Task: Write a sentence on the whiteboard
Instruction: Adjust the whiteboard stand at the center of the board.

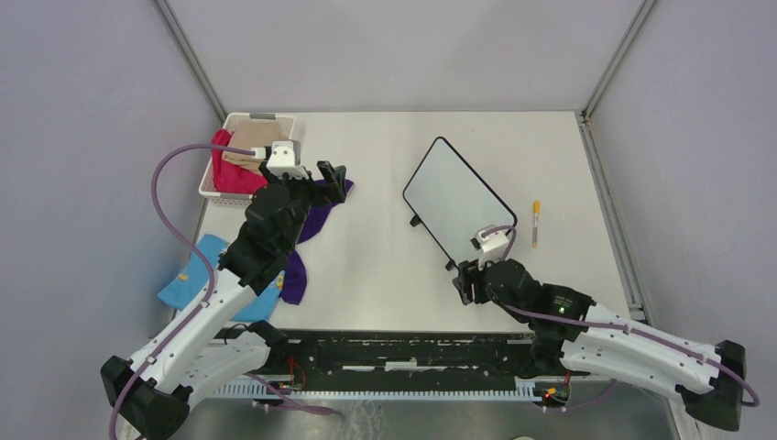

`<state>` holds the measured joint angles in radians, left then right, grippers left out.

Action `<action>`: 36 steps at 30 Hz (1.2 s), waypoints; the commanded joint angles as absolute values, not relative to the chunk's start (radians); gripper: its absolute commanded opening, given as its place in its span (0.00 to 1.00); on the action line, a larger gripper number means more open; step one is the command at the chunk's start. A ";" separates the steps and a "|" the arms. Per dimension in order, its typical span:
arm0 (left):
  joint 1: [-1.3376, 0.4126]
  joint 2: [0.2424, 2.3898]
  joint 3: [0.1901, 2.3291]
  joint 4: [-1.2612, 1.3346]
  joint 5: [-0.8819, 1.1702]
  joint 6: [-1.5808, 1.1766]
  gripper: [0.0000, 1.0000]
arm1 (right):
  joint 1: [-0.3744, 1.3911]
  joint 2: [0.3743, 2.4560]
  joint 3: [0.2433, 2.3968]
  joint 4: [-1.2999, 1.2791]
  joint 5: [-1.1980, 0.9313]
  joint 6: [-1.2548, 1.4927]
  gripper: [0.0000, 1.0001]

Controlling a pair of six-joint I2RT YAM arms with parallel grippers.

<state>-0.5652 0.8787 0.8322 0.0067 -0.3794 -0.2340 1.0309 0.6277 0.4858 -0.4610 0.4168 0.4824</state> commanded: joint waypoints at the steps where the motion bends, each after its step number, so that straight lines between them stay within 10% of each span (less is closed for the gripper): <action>1: -0.569 0.869 0.845 0.046 -0.365 -0.245 1.00 | 1.140 0.709 0.474 -0.388 0.525 0.604 0.63; 36: -0.582 0.878 0.851 0.038 -0.347 -0.268 1.00 | 0.951 1.195 0.399 0.097 0.548 0.709 0.57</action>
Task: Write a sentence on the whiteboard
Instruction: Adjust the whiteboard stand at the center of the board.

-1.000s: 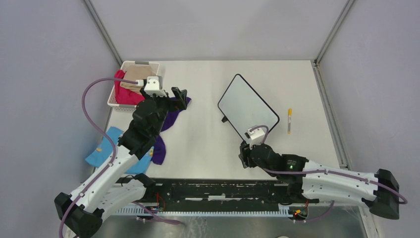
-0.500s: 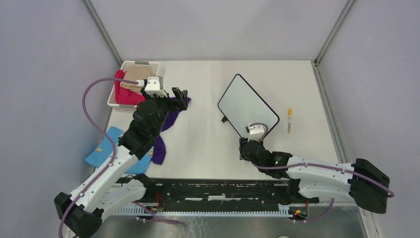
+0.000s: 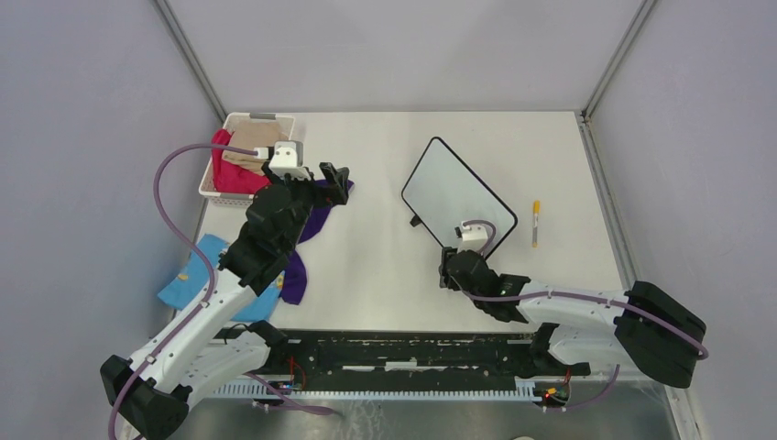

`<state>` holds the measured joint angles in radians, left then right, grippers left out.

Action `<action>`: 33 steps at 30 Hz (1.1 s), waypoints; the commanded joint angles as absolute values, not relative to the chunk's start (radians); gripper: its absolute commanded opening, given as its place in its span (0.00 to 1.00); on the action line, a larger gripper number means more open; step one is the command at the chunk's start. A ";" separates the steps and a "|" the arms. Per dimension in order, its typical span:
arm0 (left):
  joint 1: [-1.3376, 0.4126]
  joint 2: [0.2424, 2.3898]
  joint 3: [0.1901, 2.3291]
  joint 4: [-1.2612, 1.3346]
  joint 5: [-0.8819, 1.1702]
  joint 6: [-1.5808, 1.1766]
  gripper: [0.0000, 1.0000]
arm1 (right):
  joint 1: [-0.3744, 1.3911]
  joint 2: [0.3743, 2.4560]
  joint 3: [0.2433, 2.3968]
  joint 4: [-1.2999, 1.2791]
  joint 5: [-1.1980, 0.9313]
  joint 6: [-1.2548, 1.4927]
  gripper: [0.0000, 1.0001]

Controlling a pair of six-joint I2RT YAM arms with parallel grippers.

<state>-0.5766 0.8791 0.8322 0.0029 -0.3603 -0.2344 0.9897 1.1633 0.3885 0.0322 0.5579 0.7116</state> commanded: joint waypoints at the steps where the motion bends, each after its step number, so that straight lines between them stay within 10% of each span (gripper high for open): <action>1: -0.582 0.878 0.851 0.039 -0.347 -0.268 1.00 | 0.944 1.204 0.401 0.101 0.544 0.705 0.57; 27: -0.581 0.895 0.853 0.037 -0.336 -0.277 1.00 | 0.763 1.268 0.391 0.104 0.588 0.558 0.43; 33: -0.581 0.893 0.853 0.038 -0.332 -0.276 1.00 | 0.742 1.278 0.391 0.121 0.588 0.502 0.18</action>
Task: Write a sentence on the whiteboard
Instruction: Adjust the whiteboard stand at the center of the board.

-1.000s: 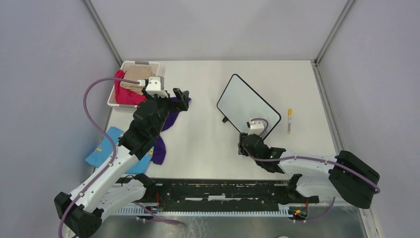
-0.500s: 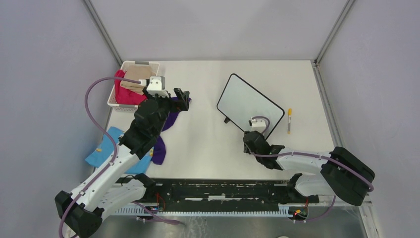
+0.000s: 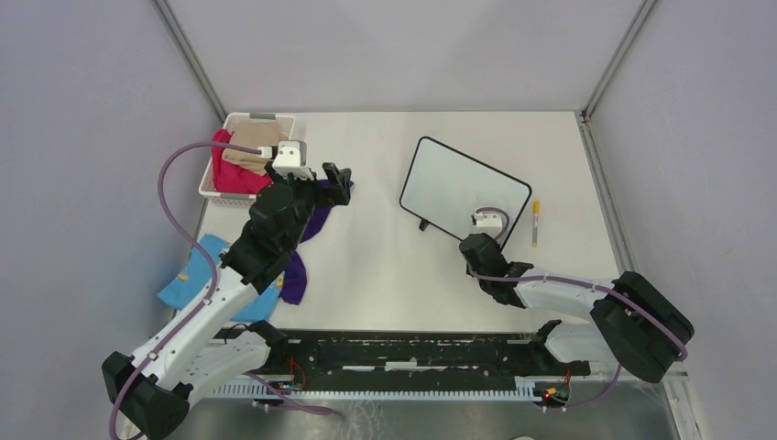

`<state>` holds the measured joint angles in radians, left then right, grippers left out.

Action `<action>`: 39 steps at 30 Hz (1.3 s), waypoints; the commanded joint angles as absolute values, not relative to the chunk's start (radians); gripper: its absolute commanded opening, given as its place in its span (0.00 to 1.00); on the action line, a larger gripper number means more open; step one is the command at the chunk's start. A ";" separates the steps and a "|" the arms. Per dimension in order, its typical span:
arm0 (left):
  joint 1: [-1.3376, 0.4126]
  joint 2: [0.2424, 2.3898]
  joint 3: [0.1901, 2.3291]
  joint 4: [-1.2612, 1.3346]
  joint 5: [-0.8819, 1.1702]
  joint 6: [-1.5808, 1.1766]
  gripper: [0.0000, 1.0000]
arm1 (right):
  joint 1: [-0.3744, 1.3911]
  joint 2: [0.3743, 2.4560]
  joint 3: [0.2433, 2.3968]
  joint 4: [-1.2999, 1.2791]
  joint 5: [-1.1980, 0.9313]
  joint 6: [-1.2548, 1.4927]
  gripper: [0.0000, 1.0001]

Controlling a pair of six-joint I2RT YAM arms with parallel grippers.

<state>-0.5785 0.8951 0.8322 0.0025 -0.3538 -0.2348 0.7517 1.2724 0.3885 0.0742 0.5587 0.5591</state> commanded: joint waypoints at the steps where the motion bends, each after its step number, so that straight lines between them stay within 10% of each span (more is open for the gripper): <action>1: -0.581 0.892 0.854 0.037 -0.333 -0.277 1.00 | 0.742 1.275 0.391 0.122 0.586 0.489 0.13; 4: -0.581 0.888 0.853 0.037 -0.331 -0.276 1.00 | 0.741 1.270 0.385 0.121 0.585 0.460 0.00; 39: -0.584 0.902 0.853 0.038 -0.318 -0.275 1.00 | 0.777 1.420 0.481 0.201 0.229 0.034 0.00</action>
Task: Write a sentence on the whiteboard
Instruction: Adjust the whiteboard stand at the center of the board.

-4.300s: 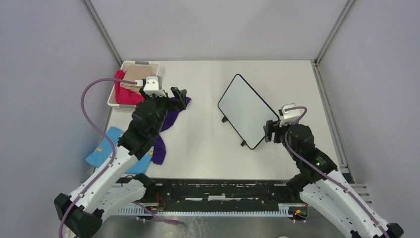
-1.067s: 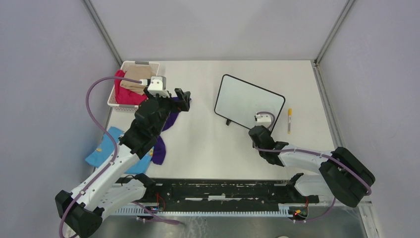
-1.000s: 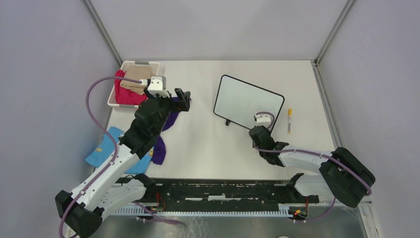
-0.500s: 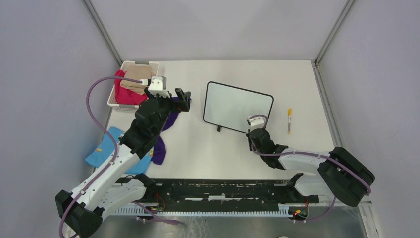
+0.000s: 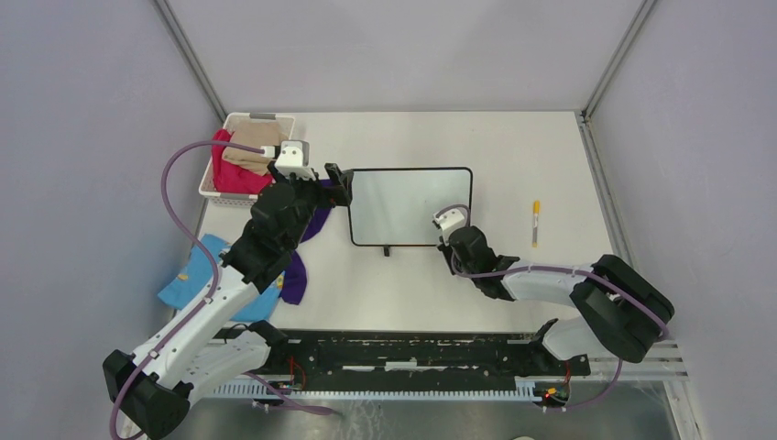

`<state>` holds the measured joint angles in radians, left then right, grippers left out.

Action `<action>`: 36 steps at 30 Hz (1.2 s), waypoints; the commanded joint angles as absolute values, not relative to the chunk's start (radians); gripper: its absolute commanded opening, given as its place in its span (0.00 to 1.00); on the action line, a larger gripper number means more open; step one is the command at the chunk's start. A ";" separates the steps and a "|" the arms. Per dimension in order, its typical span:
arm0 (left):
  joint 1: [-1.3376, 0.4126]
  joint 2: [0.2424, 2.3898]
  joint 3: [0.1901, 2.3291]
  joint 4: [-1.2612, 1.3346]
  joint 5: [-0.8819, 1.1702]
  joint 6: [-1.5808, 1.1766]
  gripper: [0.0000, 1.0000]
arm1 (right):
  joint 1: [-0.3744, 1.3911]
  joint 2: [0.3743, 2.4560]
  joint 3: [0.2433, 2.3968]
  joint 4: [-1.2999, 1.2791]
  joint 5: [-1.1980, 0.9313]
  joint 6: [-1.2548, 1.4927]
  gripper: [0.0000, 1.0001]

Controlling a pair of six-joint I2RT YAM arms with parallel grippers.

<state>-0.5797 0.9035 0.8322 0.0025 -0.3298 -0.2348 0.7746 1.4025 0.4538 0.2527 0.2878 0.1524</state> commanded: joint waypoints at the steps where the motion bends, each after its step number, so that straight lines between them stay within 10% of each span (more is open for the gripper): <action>1: -0.584 0.902 0.853 0.038 -0.319 -0.276 1.00 | 0.771 1.426 0.488 0.188 0.227 0.029 0.00; 23: -0.584 0.898 0.854 0.038 -0.315 -0.275 1.00 | 0.750 1.371 0.450 0.190 0.284 0.193 0.55; 36: -0.585 0.895 0.854 0.037 -0.318 -0.275 1.00 | 0.724 1.415 0.495 0.235 0.343 0.327 0.37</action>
